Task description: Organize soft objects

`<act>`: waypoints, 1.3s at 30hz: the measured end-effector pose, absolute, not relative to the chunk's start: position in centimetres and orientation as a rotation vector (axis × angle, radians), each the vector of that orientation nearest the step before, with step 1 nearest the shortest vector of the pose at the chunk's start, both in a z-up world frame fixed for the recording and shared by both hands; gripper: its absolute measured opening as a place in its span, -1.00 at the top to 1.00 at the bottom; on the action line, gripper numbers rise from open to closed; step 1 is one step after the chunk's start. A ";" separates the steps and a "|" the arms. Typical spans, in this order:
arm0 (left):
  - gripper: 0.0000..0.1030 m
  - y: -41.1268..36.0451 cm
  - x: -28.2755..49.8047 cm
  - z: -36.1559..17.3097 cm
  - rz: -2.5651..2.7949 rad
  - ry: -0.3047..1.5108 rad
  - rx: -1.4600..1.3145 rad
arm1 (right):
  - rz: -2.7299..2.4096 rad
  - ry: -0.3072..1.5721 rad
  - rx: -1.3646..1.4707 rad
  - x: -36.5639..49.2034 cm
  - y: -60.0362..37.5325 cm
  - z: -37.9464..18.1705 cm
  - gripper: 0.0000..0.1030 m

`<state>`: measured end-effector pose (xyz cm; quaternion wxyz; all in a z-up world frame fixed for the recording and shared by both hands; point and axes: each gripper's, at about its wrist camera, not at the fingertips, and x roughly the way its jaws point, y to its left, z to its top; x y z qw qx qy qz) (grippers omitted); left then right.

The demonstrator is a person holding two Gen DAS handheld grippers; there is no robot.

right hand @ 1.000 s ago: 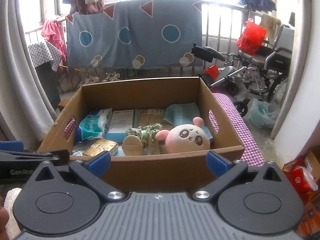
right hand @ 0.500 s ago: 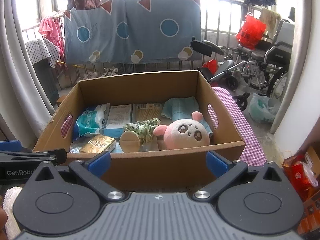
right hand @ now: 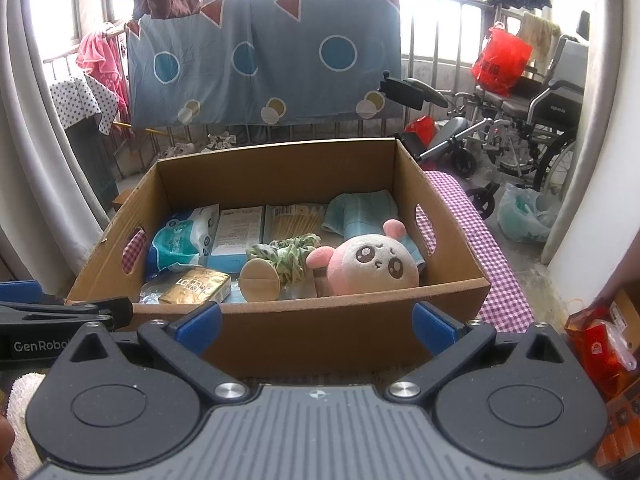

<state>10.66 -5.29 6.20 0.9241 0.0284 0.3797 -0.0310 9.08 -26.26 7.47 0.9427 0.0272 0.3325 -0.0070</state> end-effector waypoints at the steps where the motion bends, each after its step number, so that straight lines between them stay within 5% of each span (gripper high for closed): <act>1: -0.99 -5.3 10.7 6.2 -0.064 0.780 0.059 | -0.015 0.678 0.056 9.1 -26.3 7.5 -1.00; 39: -0.99 -5.1 10.5 6.2 -0.058 0.780 0.072 | -0.014 0.681 0.057 8.9 -26.5 7.5 -1.00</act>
